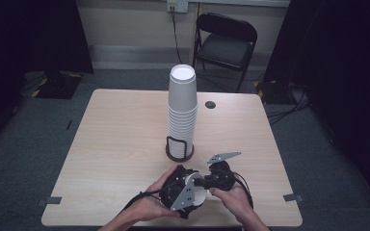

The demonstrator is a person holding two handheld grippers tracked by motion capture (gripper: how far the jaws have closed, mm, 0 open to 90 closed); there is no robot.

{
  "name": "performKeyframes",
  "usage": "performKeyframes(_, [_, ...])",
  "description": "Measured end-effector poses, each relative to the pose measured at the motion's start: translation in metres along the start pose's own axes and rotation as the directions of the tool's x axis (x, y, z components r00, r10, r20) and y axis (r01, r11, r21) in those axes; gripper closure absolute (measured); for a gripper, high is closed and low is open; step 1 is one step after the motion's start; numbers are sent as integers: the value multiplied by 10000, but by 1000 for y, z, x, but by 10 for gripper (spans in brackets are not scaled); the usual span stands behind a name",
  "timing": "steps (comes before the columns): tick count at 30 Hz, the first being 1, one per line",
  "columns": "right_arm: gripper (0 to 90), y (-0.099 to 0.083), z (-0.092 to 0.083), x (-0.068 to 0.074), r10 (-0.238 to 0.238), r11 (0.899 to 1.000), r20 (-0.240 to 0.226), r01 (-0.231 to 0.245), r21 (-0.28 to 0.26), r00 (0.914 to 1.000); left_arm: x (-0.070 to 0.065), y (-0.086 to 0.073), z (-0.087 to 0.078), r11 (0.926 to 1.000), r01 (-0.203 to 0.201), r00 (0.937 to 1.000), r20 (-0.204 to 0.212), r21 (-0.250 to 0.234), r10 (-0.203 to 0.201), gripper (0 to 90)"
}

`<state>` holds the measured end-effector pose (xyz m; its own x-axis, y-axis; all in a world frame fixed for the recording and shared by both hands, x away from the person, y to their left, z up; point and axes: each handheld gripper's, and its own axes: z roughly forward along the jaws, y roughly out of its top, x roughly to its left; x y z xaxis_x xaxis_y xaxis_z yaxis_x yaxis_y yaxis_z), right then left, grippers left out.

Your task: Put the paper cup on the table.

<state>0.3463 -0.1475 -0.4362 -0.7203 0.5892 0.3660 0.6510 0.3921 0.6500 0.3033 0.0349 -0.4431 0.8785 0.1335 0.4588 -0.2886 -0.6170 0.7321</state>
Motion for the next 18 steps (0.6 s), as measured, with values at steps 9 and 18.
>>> performKeyframes(9, [869, -2, 0, -1, 76, 9997, 64, -75, -219, 10000, 1, -1, 1, 9991, 426, 9991, -35, -56, -426, 77])
performKeyframes(18, [758, -3, -3, -6, 342, 9981, 208, -331, -522, 9992, 1, -3, 5, 9966, 824, 9966, 3, -25, -824, 79])
